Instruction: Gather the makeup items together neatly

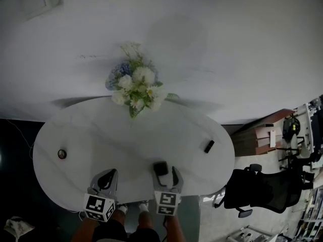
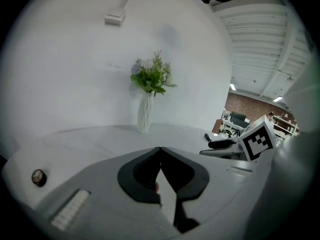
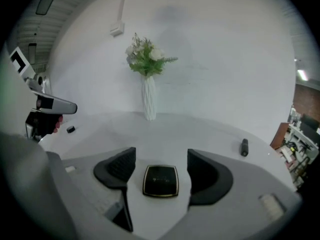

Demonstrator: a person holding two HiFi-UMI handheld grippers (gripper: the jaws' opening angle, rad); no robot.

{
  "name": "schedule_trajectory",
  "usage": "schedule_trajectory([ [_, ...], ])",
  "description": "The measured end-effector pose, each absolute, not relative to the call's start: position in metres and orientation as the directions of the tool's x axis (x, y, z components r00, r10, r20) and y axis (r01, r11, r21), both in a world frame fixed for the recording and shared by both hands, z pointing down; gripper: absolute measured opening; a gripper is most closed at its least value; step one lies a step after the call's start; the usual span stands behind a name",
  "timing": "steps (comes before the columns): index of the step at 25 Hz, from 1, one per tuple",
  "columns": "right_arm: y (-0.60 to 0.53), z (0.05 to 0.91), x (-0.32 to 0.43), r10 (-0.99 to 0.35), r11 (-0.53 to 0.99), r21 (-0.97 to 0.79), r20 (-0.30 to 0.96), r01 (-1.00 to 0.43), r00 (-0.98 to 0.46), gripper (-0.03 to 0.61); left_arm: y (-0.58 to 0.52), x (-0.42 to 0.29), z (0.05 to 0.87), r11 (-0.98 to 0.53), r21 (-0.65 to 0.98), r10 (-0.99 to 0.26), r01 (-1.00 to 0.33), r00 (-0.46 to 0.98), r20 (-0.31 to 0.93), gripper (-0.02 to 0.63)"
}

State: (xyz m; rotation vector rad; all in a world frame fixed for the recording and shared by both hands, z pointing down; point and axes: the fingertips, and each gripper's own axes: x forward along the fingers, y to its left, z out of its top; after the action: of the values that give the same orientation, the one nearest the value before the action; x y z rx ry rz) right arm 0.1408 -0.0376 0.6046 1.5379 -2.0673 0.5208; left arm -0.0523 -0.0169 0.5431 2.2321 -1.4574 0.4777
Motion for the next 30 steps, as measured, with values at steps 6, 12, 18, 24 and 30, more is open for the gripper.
schedule_trajectory([
  [6, -0.047, 0.525, 0.128, -0.823, 0.342, -0.012, 0.478, -0.940, -0.306, 0.319, -0.021, -0.061, 0.482, -0.328, 0.125, -0.844, -0.936, 0.350, 0.407, 0.011],
  [12, -0.045, 0.446, 0.110, -0.858, 0.402, -0.023, 0.339, -0.915, -0.386, 0.310, -0.014, -0.077, 0.420, -0.281, 0.081, -0.906, -0.956, 0.293, 0.306, 0.011],
  [18, -0.030, 0.394, 0.086, -0.859, 0.465, 0.007, 0.245, -0.885, -0.449, 0.188, 0.003, -0.093, 0.374, -0.231, 0.044, -0.945, -0.972, 0.235, 0.227, 0.011],
  [24, -0.014, 0.368, 0.064, -0.840, 0.523, 0.037, 0.195, -0.852, -0.507, 0.090, 0.025, -0.100, 0.353, -0.188, 0.027, -0.963, -0.982, 0.190, 0.189, 0.011],
  [30, -0.001, 0.364, 0.052, -0.825, 0.549, 0.038, 0.182, -0.835, -0.534, 0.006, 0.040, -0.105, 0.349, -0.154, 0.017, -0.971, -0.988, 0.154, 0.180, 0.011],
])
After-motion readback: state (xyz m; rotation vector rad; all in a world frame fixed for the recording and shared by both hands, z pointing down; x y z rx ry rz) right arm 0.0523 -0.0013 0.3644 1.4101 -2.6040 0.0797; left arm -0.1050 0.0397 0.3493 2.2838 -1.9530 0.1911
